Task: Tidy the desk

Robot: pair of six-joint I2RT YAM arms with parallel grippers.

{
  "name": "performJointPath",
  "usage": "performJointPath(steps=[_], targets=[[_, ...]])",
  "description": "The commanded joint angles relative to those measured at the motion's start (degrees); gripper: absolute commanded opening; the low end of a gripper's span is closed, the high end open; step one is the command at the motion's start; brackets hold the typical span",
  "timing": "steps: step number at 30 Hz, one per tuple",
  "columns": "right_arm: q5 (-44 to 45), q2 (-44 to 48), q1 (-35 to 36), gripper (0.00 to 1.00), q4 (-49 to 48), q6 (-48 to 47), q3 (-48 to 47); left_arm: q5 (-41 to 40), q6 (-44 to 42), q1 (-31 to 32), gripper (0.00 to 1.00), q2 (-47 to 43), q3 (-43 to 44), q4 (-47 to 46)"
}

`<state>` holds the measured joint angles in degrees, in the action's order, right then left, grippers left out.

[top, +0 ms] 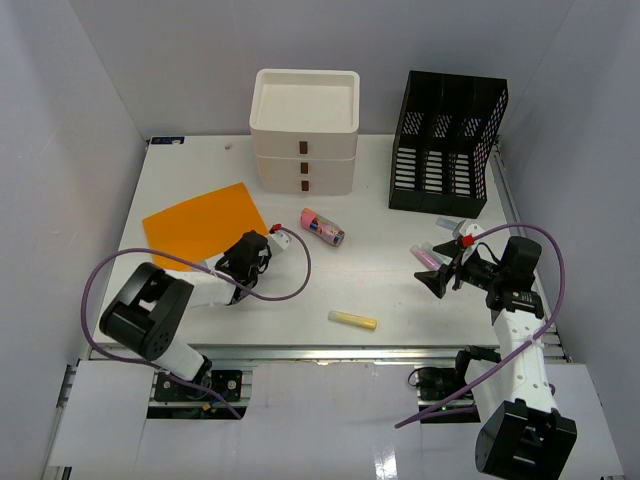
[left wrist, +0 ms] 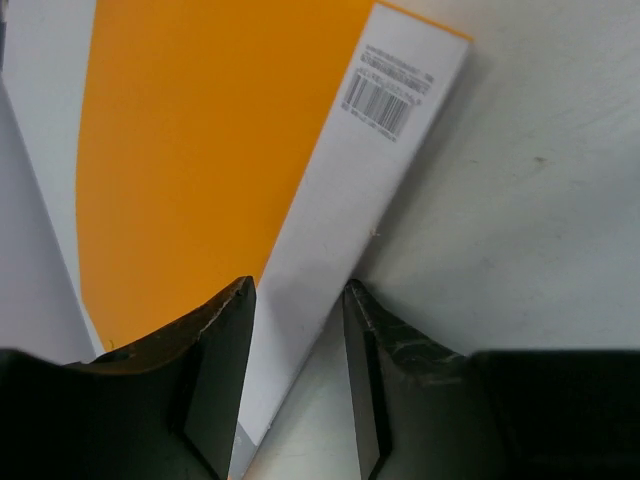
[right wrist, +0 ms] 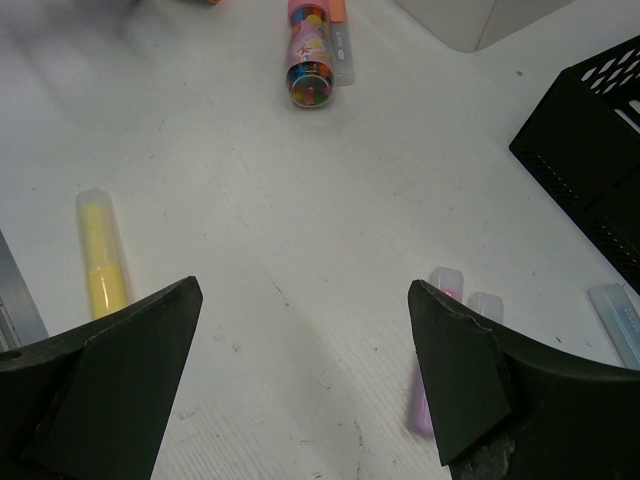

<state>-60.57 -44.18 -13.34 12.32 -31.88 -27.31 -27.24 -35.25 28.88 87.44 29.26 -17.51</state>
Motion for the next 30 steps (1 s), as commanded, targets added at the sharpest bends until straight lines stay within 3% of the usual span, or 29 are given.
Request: performJointPath(steps=[1,4,11,15,22,30], targets=[[-0.52,0.42,-0.02,0.9,-0.89,0.59,-0.64,1.93,-1.31,-0.93,0.44,4.07,2.13,-0.33],[-0.43,0.34,-0.1,0.9,-1.05,0.68,-0.55,2.11,-1.14,-0.94,0.41,5.75,2.55,-0.24],[-0.6,0.42,-0.02,0.9,-1.07,0.77,-0.64,1.5,-0.75,-0.94,0.16,4.31,1.86,-0.39],[-0.62,0.59,-0.1,0.9,-1.07,0.77,-0.65,1.58,0.21,-0.94,0.09,0.87,1.9,0.64],[-0.69,0.46,-0.06,0.9,-1.12,0.9,-0.55,2.17,5.12,-0.94,0.01,-8.65,7.3,9.01],[-5.68,0.33,1.05,0.9,-1.72,-2.71,0.14,14.96,12.3,-0.93,0.0,-17.72,13.04,23.22]])
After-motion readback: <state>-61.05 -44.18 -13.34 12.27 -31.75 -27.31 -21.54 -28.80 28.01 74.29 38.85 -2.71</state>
